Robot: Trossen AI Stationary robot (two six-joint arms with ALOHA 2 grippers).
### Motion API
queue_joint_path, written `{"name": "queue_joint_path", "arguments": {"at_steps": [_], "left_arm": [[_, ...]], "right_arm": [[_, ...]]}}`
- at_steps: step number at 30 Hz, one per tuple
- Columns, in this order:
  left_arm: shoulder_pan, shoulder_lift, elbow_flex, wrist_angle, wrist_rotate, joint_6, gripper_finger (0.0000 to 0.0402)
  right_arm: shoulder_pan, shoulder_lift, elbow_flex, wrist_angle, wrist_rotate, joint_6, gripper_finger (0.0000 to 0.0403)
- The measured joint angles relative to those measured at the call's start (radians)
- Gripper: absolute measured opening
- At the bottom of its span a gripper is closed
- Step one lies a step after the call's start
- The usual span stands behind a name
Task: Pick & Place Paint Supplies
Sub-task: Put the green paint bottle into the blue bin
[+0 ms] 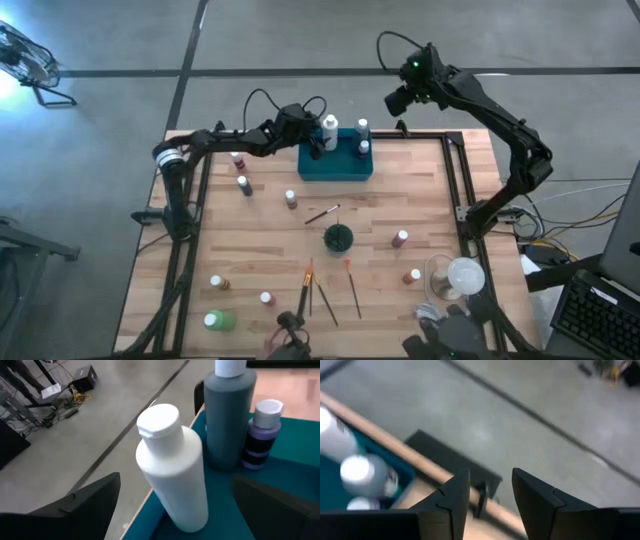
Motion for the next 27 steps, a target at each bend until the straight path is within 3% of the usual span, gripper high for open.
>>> {"name": "queue_joint_path", "arguments": {"at_steps": [12, 16, 20, 22, 27], "left_arm": [[0.000, -0.082, -0.017, -0.002, 0.000, -0.024, 0.0383], [0.000, -0.092, -0.017, -0.029, -0.003, -0.042, 0.0383], [0.000, -0.092, -0.017, -0.026, -0.003, -0.043, 0.0383], [0.000, -0.092, -0.017, -0.028, -0.003, -0.043, 0.0383], [0.000, -0.092, -0.017, -0.017, -0.003, -0.036, 0.0383]], "right_arm": [[0.001, 0.047, -0.001, 0.771, 0.009, -0.197, 0.0145], [0.001, 0.040, -0.001, 0.783, 0.033, -0.155, 0.0135], [0.000, 0.038, -0.002, 0.829, 0.118, -0.311, 0.0126], [0.001, 0.023, 0.001, 0.798, 0.158, -0.310, 0.0121], [0.001, 0.020, 0.002, 0.886, 0.160, -0.382, 0.0110]]}}
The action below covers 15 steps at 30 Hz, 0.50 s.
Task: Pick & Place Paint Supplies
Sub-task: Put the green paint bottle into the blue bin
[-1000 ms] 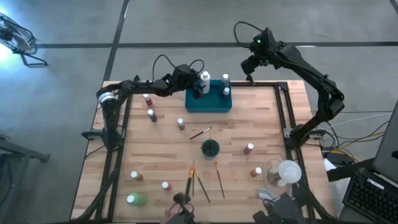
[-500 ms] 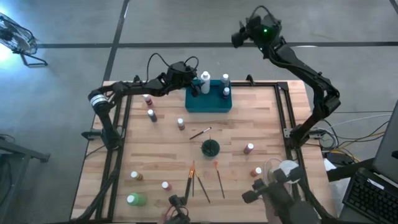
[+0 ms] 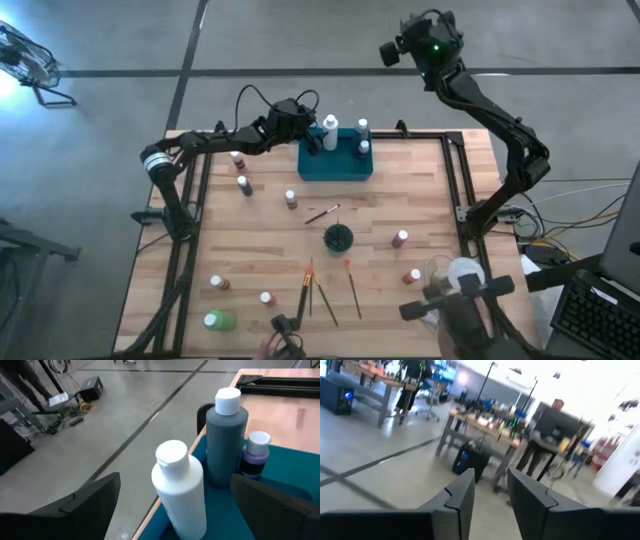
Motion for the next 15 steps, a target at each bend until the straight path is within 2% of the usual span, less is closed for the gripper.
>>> {"name": "queue_joint_path", "arguments": {"at_steps": [5, 8, 10, 12, 15], "left_arm": [[0.000, -0.009, 0.000, -0.067, -0.001, -0.004, 0.0383], [0.000, -0.021, -0.001, -0.097, -0.001, -0.003, 0.0383], [-0.002, -0.030, -0.002, -0.119, -0.003, -0.004, 0.0382], [-0.011, -0.050, -0.004, -0.140, -0.003, -0.005, 0.0379], [-0.031, -0.112, -0.005, -0.186, -0.009, 0.004, 0.0370]], "right_arm": [[0.007, -0.013, 0.001, -0.027, 0.000, 0.047, 0.0098], [0.007, 0.001, -0.001, 0.018, 0.000, -0.110, 0.0089], [0.009, -0.003, 0.003, 0.045, 0.000, -0.144, 0.0083], [0.012, -0.018, 0.020, -0.025, 0.000, -0.078, 0.0077], [0.019, -0.035, 0.034, -0.263, -0.032, 0.018, 0.0068]]}}
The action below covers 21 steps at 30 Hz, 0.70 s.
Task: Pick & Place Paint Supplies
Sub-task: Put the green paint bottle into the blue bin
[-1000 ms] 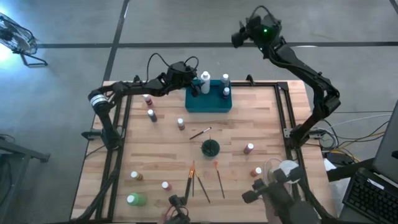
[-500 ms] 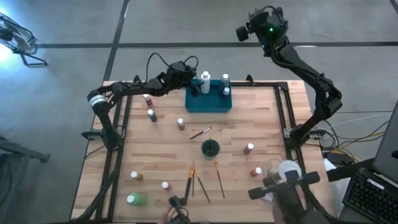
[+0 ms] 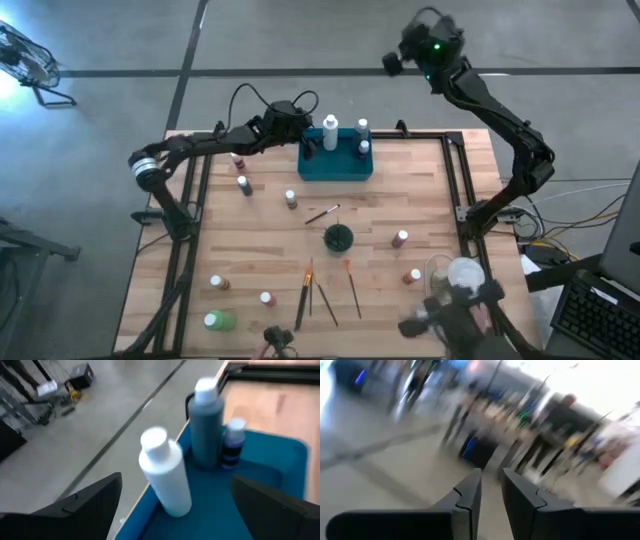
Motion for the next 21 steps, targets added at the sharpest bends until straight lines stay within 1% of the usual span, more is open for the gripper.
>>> {"name": "queue_joint_path", "arguments": {"at_steps": [3, 5, 9, 12, 15, 16, 19, 21], "left_arm": [[-0.016, -0.096, -0.032, -0.041, -0.004, 0.015, 0.0358], [-0.022, -0.181, -0.074, -0.056, -0.005, 0.019, 0.0350], [-0.034, -0.400, -0.191, -0.085, -0.001, -0.011, 0.0339], [-0.056, -0.571, -0.268, -0.147, -0.002, -0.060, 0.0335], [-0.096, -0.723, -0.319, -0.259, -0.004, -0.115, 0.0335], [-0.113, -0.763, -0.330, -0.300, -0.019, -0.122, 0.0335], [-0.187, -0.855, -0.339, -0.455, -0.107, -0.168, 0.0335], [-0.253, -0.892, -0.318, -0.612, -0.174, -0.225, 0.0335]], "right_arm": [[0.005, 0.000, -0.002, -0.208, -0.073, -0.008, 0.0058], [0.010, -0.009, -0.002, -0.291, -0.102, -0.013, 0.0052], [0.023, -0.045, -0.009, -0.366, -0.118, -0.012, 0.0040], [0.037, -0.076, -0.011, -0.412, -0.118, -0.008, 0.0034], [0.044, -0.116, -0.011, -0.498, -0.120, 0.023, 0.0033], [0.044, -0.127, -0.011, -0.527, -0.120, 0.045, 0.0035], [0.042, -0.146, -0.013, -0.604, -0.119, 0.146, 0.0042], [0.041, -0.152, -0.013, -0.658, -0.118, 0.203, 0.0048]]}}
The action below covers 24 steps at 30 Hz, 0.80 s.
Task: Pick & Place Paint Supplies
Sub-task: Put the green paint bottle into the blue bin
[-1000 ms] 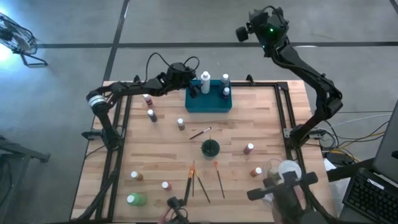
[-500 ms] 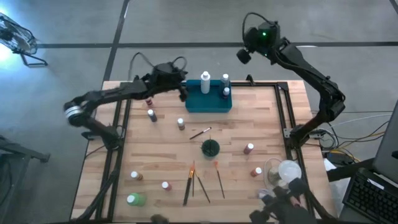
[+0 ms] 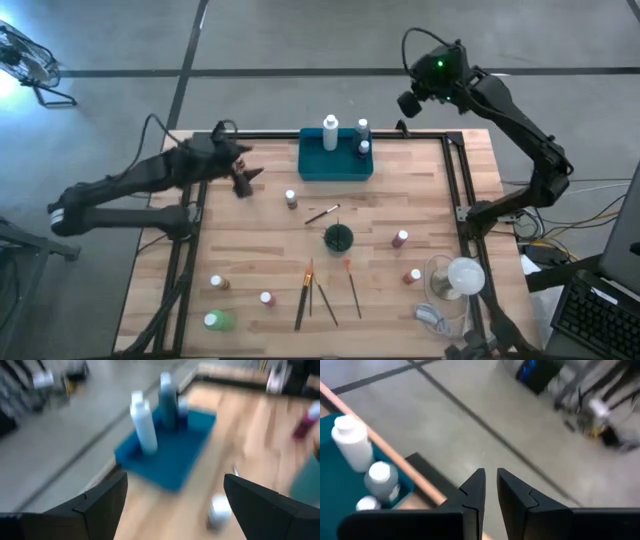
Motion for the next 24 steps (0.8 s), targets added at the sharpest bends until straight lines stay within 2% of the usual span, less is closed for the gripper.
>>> {"name": "queue_joint_path", "arguments": {"at_steps": [4, 9, 18, 24], "left_arm": [[-0.177, -0.023, 0.077, -0.296, -0.121, -0.177, 0.0335], [-0.437, 0.006, 0.182, -0.519, -0.185, -0.401, 0.0335], [-0.856, 0.167, 0.325, -0.787, -0.188, -0.802, 0.0335], [-1.107, 0.231, 0.333, -0.833, -0.197, -1.082, 0.0335]], "right_arm": [[0.002, 0.000, 0.000, -0.086, -0.010, 0.010, 0.0059], [0.002, 0.006, -0.001, -0.098, -0.011, 0.040, 0.0072], [0.002, 0.006, -0.001, -0.098, -0.017, 0.062, 0.0085], [0.002, 0.007, -0.001, -0.097, -0.020, 0.131, 0.0085]]}}
